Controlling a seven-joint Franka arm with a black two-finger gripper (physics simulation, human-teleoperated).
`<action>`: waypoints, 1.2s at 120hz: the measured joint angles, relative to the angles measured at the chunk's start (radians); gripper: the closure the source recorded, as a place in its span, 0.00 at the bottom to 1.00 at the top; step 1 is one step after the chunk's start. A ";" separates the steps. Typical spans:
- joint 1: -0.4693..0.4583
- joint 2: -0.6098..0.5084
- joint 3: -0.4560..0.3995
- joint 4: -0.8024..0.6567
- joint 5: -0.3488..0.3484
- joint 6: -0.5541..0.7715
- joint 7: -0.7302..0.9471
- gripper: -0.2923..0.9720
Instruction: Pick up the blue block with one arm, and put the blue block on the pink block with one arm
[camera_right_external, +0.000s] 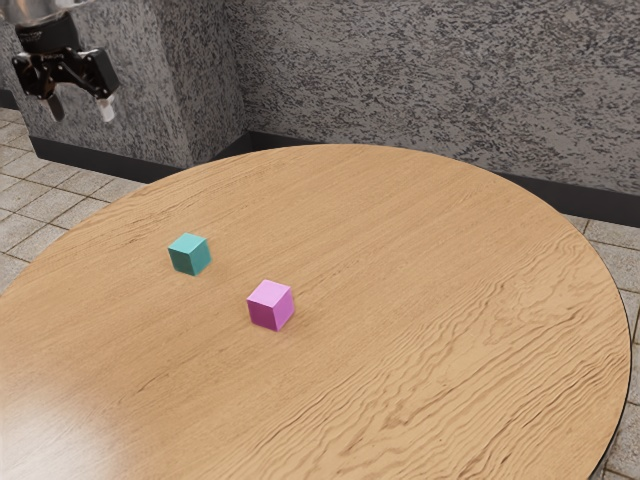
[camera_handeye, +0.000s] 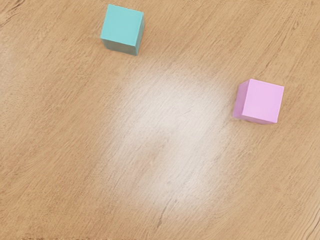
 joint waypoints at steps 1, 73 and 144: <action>0.006 0.001 0.000 0.000 0.000 0.000 0.000 0.25; 0.540 0.188 -0.387 -0.803 -0.224 1.226 0.352 0.28; 0.668 0.503 -0.616 -0.648 -0.248 1.643 0.721 0.30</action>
